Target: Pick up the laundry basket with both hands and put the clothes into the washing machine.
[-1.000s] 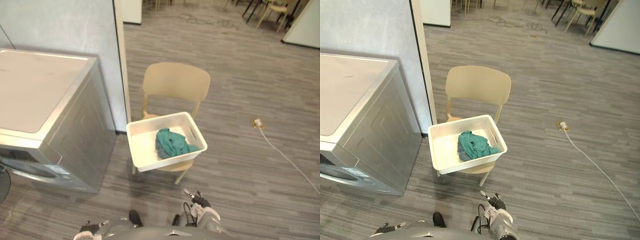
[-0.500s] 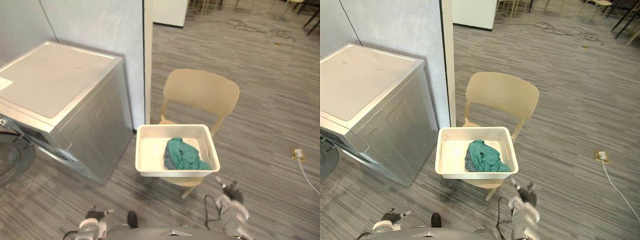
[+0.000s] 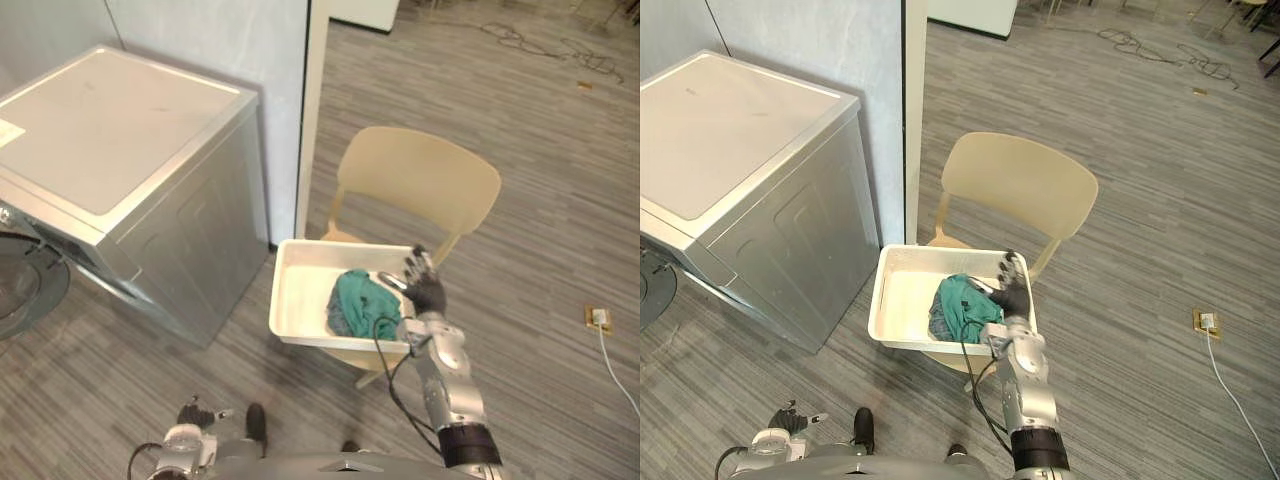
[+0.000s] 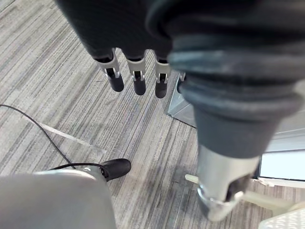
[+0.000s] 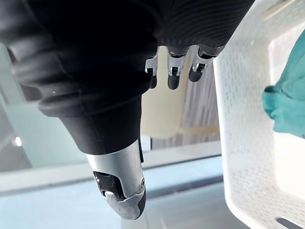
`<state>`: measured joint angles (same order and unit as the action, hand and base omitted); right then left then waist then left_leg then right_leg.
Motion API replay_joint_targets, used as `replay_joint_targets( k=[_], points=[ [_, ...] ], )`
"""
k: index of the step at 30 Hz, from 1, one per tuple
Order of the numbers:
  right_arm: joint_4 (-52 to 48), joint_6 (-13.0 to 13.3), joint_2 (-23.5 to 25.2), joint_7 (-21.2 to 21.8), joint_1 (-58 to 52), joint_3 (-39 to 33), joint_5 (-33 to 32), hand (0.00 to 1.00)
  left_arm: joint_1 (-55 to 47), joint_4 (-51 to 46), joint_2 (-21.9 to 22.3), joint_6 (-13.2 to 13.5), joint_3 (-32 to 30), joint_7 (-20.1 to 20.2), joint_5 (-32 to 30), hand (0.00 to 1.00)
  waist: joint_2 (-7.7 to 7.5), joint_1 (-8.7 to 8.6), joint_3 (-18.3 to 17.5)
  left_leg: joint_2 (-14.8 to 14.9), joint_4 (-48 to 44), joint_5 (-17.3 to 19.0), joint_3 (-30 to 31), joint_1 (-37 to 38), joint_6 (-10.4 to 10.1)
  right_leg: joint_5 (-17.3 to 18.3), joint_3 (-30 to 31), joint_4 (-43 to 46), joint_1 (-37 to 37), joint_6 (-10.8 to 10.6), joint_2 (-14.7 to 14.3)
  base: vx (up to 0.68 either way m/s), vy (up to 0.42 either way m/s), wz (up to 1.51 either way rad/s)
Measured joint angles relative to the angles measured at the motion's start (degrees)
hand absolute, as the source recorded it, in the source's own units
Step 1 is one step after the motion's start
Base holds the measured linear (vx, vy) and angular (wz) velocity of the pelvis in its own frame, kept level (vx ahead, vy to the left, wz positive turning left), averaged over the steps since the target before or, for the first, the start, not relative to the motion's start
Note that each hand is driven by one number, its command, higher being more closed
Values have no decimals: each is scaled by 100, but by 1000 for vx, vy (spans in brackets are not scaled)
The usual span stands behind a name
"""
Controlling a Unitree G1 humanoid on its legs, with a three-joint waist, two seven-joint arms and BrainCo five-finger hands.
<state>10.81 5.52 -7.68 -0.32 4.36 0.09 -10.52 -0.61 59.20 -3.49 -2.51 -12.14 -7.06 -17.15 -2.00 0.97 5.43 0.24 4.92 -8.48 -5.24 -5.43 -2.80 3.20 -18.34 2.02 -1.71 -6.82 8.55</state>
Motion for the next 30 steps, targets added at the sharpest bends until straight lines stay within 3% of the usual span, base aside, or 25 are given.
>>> replay_joint_targets(
  k=[5,10,21,30],
  points=[
    [614,-198,-299,514,301,325,499,0,-6,-7,-141,36,159,3,-5,0,-8,62,98,-81,0,-2,75,-107,9,-6,-135,-85,-1,-8,44,45,9,13],
    [1468,-355,-554,529,746,425,855,0,-46,-6,-254,38,388,36,-107,0,32,70,292,-82,-1,-4,69,-134,10,-9,-133,-82,32,-5,39,5,1,1],
    [2991,-652,-1457,288,2487,381,1328,0,-65,-471,-232,154,1048,118,-59,0,526,94,1016,-62,3,-225,43,-547,98,-247,-88,-76,484,9,42,-79,26,-3],
    [3823,-839,-1525,249,3387,385,1999,0,-55,-976,-273,177,1438,90,349,0,686,201,1471,-81,-1,-315,48,-807,127,-344,-99,-85,738,0,59,-12,9,0]
  ],
)
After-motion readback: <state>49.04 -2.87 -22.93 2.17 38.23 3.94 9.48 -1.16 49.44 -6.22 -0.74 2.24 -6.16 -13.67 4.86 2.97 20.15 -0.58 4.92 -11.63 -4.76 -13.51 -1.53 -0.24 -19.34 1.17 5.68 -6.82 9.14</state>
